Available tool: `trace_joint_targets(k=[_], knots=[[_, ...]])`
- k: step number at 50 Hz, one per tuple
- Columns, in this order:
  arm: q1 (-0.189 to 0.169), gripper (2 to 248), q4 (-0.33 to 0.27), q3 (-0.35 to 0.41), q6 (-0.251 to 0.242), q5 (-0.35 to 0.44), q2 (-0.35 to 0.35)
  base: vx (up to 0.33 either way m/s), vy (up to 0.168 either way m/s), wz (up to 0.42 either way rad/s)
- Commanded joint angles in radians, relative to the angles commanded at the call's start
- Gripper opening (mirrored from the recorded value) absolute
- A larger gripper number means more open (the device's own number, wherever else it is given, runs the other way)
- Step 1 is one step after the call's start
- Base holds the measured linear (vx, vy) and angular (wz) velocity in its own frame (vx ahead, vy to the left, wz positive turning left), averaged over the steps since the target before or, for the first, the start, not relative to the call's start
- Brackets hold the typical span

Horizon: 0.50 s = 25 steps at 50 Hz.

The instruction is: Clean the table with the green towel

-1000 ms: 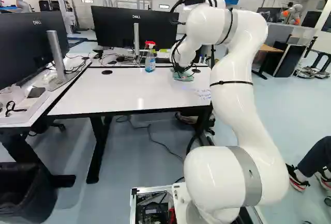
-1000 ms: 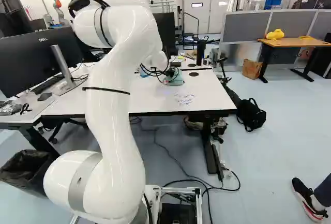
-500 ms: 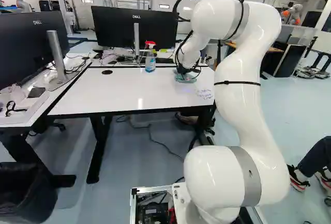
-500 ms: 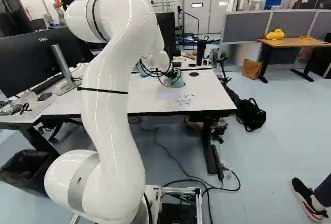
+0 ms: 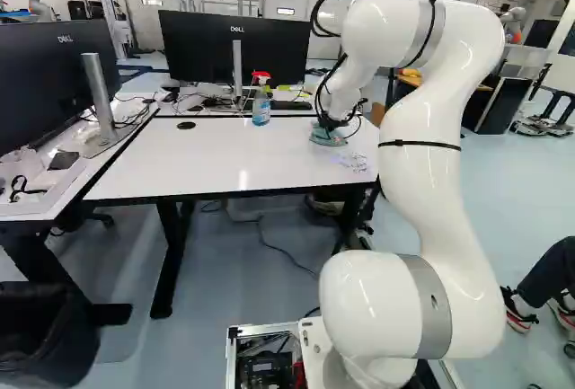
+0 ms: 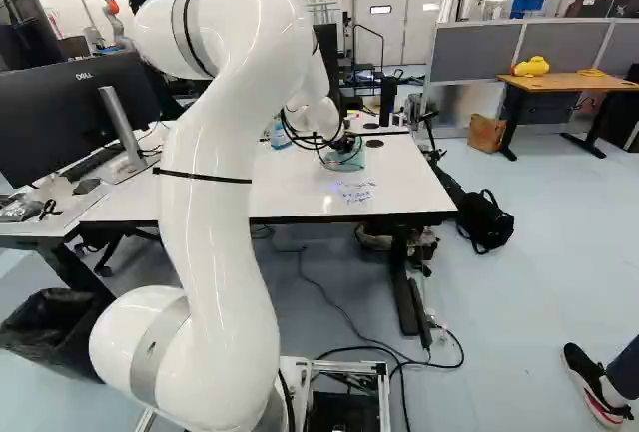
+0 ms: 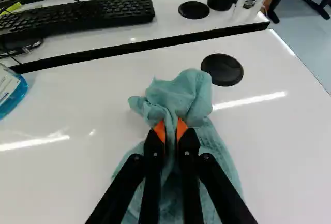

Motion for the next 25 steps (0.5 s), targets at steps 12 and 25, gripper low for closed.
trace_joint_targets(k=[12, 25], knots=[[0.0, 44, 0.0, 0.0, 0.0, 0.0, 0.0, 0.0, 0.0, 0.0], [0.002, 44, 0.0, 0.01, 0.0, 0.0, 0.023, 0.0, 0.0, 0.0]])
